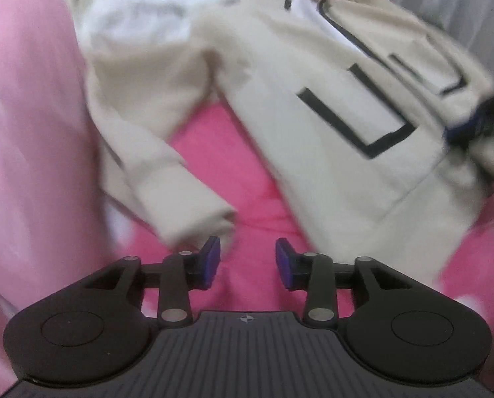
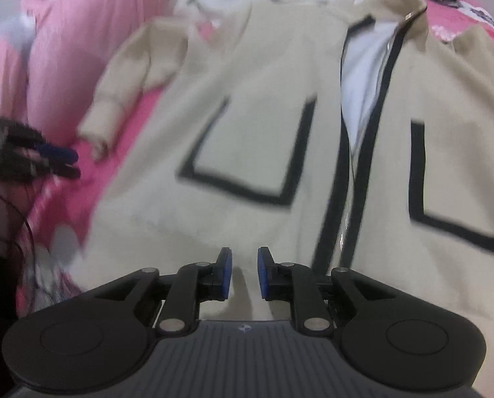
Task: Fold clothes
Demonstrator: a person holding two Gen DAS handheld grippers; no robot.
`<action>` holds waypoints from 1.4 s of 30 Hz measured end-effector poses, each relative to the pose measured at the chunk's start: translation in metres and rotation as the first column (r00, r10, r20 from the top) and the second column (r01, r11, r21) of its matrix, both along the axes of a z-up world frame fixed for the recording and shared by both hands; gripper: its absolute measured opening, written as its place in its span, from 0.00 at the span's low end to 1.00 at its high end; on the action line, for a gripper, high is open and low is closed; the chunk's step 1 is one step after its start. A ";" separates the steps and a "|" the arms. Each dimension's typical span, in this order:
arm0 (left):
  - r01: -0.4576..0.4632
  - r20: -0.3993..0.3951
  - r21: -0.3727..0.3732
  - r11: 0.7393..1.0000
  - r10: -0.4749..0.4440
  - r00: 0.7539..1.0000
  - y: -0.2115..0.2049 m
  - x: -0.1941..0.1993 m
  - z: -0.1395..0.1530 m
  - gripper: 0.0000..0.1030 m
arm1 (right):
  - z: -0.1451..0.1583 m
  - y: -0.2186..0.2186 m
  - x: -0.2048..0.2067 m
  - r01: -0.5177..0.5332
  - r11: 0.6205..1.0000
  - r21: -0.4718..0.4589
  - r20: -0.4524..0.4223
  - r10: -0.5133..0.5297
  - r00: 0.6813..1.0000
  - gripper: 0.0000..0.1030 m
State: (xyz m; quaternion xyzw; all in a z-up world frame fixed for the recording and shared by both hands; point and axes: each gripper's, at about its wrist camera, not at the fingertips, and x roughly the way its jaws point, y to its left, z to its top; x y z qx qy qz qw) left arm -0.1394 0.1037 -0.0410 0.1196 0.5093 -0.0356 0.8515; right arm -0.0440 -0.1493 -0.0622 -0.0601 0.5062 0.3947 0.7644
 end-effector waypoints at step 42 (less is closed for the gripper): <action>-0.400 -0.152 -0.661 0.635 0.409 0.900 0.103 0.088 -0.018 0.32 | -0.011 0.198 0.026 -0.129 0.965 0.229 -0.053 0.144 0.988 0.65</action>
